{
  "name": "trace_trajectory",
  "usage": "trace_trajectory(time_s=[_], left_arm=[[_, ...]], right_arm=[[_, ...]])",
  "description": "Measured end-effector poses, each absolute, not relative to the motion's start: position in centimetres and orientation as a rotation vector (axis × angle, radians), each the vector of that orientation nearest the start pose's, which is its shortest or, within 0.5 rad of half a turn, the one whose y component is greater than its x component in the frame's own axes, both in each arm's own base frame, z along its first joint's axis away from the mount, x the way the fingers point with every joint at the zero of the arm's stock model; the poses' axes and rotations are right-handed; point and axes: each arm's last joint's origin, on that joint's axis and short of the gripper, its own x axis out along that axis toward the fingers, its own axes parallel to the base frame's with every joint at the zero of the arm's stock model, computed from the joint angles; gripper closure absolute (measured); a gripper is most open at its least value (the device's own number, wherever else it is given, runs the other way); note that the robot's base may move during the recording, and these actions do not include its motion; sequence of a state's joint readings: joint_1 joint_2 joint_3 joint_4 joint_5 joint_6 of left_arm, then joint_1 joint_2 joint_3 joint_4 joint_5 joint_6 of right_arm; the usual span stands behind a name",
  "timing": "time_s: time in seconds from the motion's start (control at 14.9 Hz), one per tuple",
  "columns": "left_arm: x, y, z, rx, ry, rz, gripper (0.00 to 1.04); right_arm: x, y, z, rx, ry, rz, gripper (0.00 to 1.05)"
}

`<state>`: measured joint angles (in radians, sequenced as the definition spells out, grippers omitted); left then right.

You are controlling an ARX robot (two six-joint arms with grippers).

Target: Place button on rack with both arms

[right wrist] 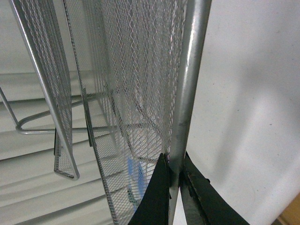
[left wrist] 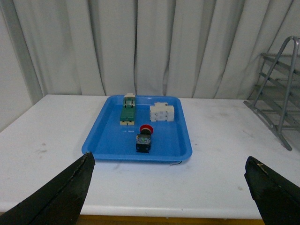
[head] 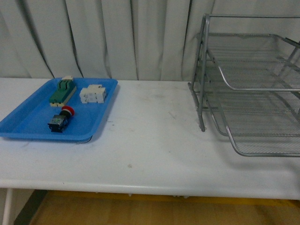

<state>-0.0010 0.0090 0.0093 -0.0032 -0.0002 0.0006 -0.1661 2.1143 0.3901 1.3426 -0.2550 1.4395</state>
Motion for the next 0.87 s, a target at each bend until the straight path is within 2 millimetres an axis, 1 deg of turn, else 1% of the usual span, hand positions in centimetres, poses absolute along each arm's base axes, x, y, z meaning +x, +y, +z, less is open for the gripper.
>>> trace_trajectory(time_s=[0.07,0.13,0.2,0.33,0.4,0.47,0.54,0.67,0.87], left_arm=[[9.8,0.0,16.6,0.001,0.003,-0.001,0.07],[9.8,0.0,16.6,0.001,0.003,-0.001,0.07],[9.8,0.0,16.6,0.001,0.003,-0.001,0.07],[9.8,0.0,16.6,0.001,0.003,-0.001,0.07],[9.8,0.0,16.6,0.001,0.003,-0.001,0.07],[9.8,0.0,16.6,0.001,0.003,-0.001,0.07],[9.8,0.0,16.6,0.001,0.003,-0.001,0.07],[9.8,0.0,16.6,0.001,0.003,-0.001,0.07],[9.8,0.0,16.6,0.001,0.003,-0.001,0.07]], right_arm=[[26.0,-3.8,4.2,1.477,0.392,-0.207,0.83],[25.2,-3.8,4.0,1.465,0.421,-0.236,0.47],[24.3,-3.7,4.0,1.460,0.437,-0.259,0.27],[22.9,-4.0,4.9,1.457,0.414,-0.272,0.04],[22.1,-4.4,5.6,1.454,0.392,-0.267,0.08],[21.6,-4.7,6.1,1.458,0.374,-0.257,0.06],[21.2,-5.0,7.2,1.453,0.337,-0.228,0.06],[20.4,-5.4,10.2,1.414,0.214,-0.121,0.06],[17.9,-6.3,16.4,1.198,-0.069,0.039,0.06]])
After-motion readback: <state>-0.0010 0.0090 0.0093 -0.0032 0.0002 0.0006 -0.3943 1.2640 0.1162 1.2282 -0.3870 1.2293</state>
